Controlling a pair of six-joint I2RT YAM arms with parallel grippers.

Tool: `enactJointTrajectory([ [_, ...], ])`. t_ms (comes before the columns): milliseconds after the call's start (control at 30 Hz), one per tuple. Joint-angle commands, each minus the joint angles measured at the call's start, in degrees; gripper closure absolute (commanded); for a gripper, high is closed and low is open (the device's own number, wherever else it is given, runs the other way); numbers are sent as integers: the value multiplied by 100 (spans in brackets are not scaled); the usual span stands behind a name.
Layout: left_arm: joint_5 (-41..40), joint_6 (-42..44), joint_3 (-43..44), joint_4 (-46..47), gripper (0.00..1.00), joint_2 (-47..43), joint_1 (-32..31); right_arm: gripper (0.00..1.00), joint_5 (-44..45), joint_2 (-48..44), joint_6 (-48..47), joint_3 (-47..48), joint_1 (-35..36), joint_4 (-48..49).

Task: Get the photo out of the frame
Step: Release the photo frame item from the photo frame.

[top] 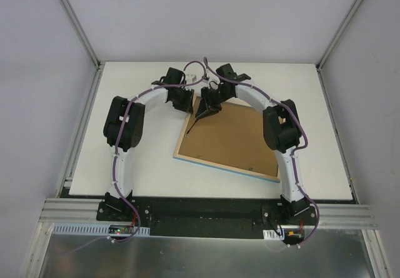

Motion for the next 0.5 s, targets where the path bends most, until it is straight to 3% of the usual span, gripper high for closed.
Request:
enactJointTrajectory([
  [0,-302,70,-271,-92,86,91,-19,99,-356,214,167,344,18,64],
  [467,-328,52,-429,84,89,3,-10,99,-515,636,290,784,45,46],
])
